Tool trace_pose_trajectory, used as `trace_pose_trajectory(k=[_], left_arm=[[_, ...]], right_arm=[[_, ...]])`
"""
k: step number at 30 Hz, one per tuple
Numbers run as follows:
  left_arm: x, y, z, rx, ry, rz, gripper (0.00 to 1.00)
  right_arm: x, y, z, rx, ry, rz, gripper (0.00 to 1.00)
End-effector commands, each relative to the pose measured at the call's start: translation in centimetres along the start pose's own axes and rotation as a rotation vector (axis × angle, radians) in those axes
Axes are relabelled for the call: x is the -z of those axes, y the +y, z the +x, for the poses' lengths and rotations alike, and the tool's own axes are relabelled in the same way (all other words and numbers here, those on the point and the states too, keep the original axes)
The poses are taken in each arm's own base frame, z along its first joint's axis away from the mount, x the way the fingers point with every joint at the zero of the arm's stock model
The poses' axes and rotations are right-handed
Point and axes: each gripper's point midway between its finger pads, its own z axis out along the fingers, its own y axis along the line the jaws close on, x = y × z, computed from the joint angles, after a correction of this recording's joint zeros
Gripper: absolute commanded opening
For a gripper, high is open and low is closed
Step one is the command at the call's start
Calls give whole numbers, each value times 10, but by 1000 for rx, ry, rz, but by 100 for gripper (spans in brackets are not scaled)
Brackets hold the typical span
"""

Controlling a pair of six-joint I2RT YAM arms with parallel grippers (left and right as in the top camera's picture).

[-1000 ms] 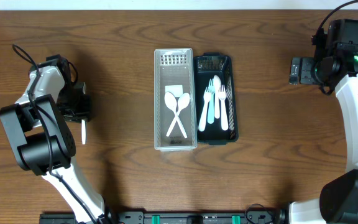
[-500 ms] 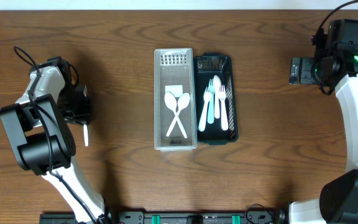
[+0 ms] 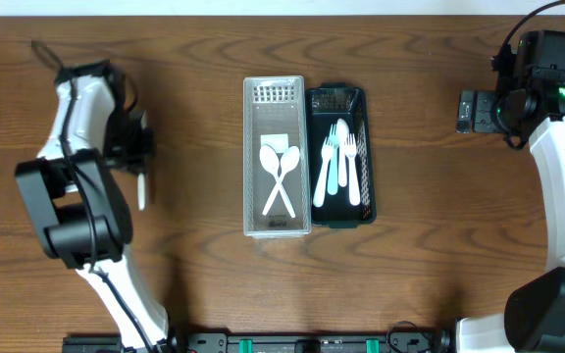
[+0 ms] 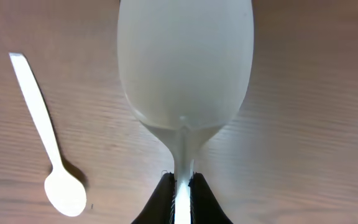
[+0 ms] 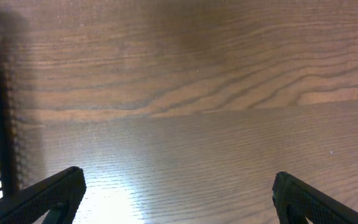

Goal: Pack container
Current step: 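Carry the spoon into the clear basket and release it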

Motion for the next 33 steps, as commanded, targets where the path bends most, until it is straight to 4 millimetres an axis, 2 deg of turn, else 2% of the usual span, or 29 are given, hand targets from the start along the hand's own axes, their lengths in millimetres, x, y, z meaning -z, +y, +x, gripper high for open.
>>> trace_pose_trajectory(k=[1,4,8,13,16,21,28,29,31,33], left_arm=[[65,-41,-6,-93,-187,-18,6],[96,-87,-1,-199,-295,-18,6],[120,-146,15,-255,-390,14,6],[118,-208,33,-235,-411,67,6],[108,-233,39,-196,-408,92,6],[80,-250,42,-103,-360,99,6],[37,-255,38,-91,-266,44,6],[32,-255,38,-90,-257,38,9],[25,-255,36,-89,-241,27,27],[21,-255,36,-100,-232,21,29]], right_arm=[[-4,-8,2,-4,12,20,99],[-4,-8,2,-3,13,20,99],[-4,-8,2,-4,14,20,99],[-4,-8,2,-4,14,19,99],[-4,-8,3,-4,14,19,99],[-4,-8,4,-3,21,19,99],[-4,-8,4,-3,22,19,99],[-4,-8,4,-3,22,19,99],[-4,-8,4,-3,21,19,99],[-4,-8,4,-3,21,19,99]])
